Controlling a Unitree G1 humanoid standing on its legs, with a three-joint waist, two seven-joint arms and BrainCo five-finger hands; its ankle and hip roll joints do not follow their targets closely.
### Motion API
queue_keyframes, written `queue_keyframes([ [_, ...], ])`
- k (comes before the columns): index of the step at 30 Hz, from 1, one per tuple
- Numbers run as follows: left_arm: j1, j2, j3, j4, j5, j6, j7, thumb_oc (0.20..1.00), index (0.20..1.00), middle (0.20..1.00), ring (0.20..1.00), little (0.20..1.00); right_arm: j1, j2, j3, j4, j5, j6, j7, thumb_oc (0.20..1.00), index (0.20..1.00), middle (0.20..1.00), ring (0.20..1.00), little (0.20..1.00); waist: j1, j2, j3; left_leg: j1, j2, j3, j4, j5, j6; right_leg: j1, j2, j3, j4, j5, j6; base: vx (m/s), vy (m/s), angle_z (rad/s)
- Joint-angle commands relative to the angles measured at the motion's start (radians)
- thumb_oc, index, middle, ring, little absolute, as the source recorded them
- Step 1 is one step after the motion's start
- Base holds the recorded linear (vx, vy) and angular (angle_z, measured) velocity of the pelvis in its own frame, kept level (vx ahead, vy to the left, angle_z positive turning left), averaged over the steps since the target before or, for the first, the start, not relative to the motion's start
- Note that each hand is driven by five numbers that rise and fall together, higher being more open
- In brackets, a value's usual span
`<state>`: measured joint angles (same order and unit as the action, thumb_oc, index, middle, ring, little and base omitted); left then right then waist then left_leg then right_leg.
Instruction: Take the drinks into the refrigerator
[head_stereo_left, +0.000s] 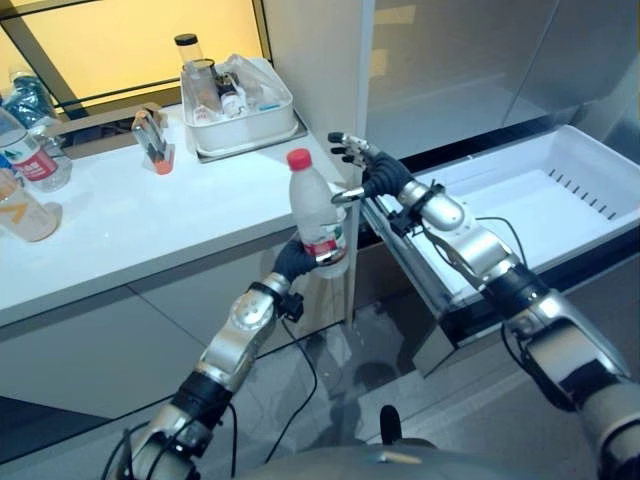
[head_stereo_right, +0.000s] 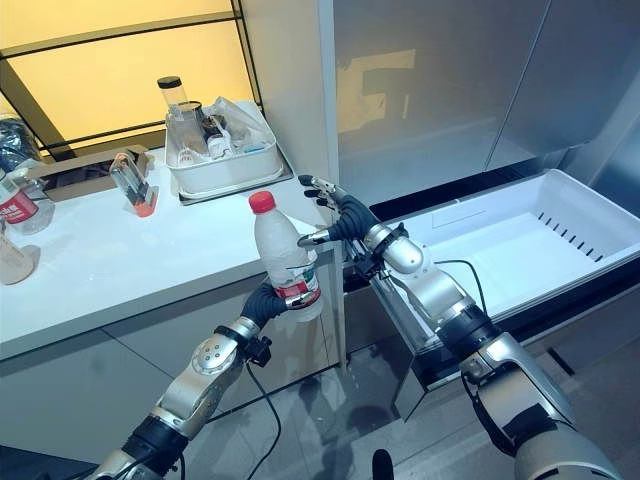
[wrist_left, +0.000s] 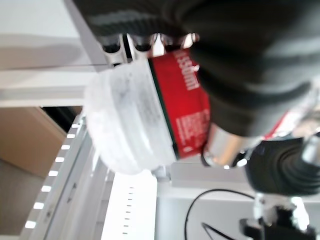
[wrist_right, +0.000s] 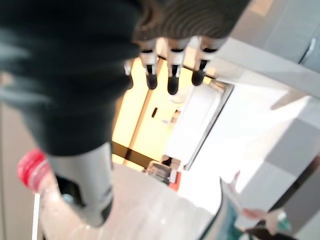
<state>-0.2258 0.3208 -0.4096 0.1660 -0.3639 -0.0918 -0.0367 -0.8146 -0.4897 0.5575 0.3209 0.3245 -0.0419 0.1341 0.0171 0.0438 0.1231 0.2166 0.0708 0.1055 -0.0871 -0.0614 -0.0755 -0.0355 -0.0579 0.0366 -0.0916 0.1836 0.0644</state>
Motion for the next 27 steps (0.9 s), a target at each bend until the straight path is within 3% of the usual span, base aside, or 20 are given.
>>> queue_keyframes([
  [1, -0.170, -0.020, -0.025, -0.016, 0.046, -0.103, 0.018, 0.200, 0.200, 0.200, 0.200, 0.200, -0.157, 0.023, 0.048, 0.082, 0.039, -0.015, 0.012, 1.000, 1.000, 1.000, 1.000, 1.000, 0.026, -0.040, -0.059, -0.079, -0.058, -0.036, 0.011, 0.009, 0.050, 0.102, -0.004, -0.045, 0.064, -0.140, 0.027, 0.00, -0.007, 0.03],
  [12, -0.271, 0.002, -0.038, 0.003, 0.118, -0.103, 0.047, 0.200, 0.200, 0.200, 0.200, 0.200, -0.275, 0.055, 0.142, 0.147, 0.078, 0.026, 0.075, 1.000, 1.000, 1.000, 1.000, 1.000, 0.030, -0.043, -0.065, -0.082, -0.056, -0.045, 0.012, 0.011, 0.048, 0.102, -0.005, -0.057, 0.071, -0.144, 0.028, 0.00, -0.008, 0.05],
  [22, -0.400, -0.009, -0.061, 0.065, 0.177, -0.108, 0.110, 0.200, 0.200, 0.200, 0.200, 0.200, -0.353, 0.174, 0.175, 0.227, 0.045, 0.031, 0.068, 1.000, 1.000, 1.000, 1.000, 1.000, 0.028, -0.041, -0.073, -0.080, -0.054, -0.050, 0.012, 0.013, 0.047, 0.109, -0.007, -0.062, 0.072, -0.146, 0.026, 0.00, -0.001, 0.01],
  [27, -0.440, -0.054, -0.085, 0.136, 0.175, -0.099, 0.138, 0.200, 0.200, 0.200, 0.200, 0.200, -0.354, 0.252, 0.154, 0.269, 0.043, 0.022, 0.017, 1.000, 1.000, 1.000, 1.000, 1.000, 0.028, -0.039, -0.074, -0.079, -0.054, -0.051, 0.013, 0.012, 0.050, 0.108, -0.009, -0.063, 0.076, -0.146, 0.026, 0.00, 0.000, 0.00],
])
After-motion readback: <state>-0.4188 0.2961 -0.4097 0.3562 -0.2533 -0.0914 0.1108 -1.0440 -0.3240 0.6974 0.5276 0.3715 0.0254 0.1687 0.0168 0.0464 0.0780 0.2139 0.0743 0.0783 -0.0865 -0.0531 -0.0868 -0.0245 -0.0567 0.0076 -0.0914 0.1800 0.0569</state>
